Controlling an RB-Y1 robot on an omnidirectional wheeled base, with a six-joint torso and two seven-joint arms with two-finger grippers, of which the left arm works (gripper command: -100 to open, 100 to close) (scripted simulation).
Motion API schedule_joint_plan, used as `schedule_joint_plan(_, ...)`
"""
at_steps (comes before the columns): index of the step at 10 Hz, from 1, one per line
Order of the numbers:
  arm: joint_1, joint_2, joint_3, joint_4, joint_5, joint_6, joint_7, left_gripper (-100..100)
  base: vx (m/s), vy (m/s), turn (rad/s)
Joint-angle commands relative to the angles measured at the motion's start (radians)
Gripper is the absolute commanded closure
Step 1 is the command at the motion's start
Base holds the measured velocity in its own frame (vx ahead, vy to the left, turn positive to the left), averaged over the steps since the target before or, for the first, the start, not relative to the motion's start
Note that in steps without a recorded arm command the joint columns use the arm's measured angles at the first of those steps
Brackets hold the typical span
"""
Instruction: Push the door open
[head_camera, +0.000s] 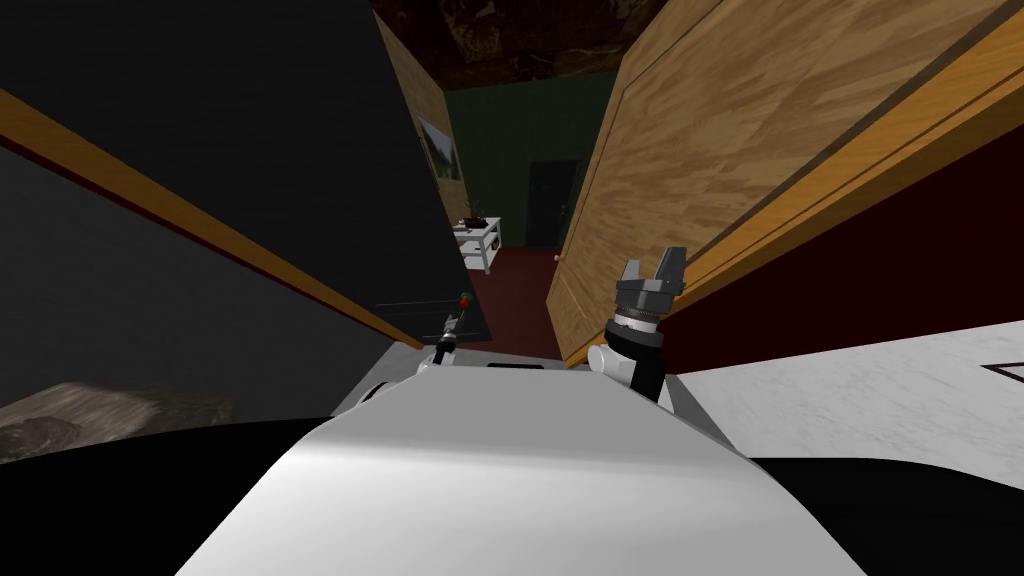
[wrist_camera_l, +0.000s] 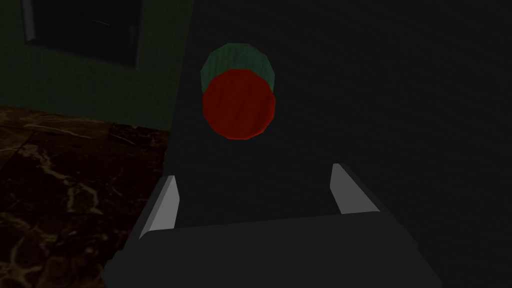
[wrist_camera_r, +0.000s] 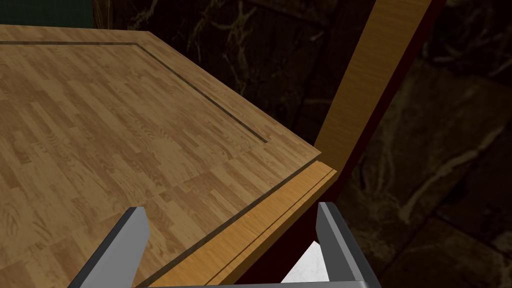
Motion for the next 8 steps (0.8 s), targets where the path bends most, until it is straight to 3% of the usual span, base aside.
schedule_joint_plan(1,-0.001,0.004,0.003,0.007,-0.009,-0.001,-0.05,-100,-0.028,-0.028,0.013)
schedule_joint_plan(8,0.0,0.02,0.016,0.023,-0.042,0.0,-0.223,-100,-0.04,-0.034,0.013)
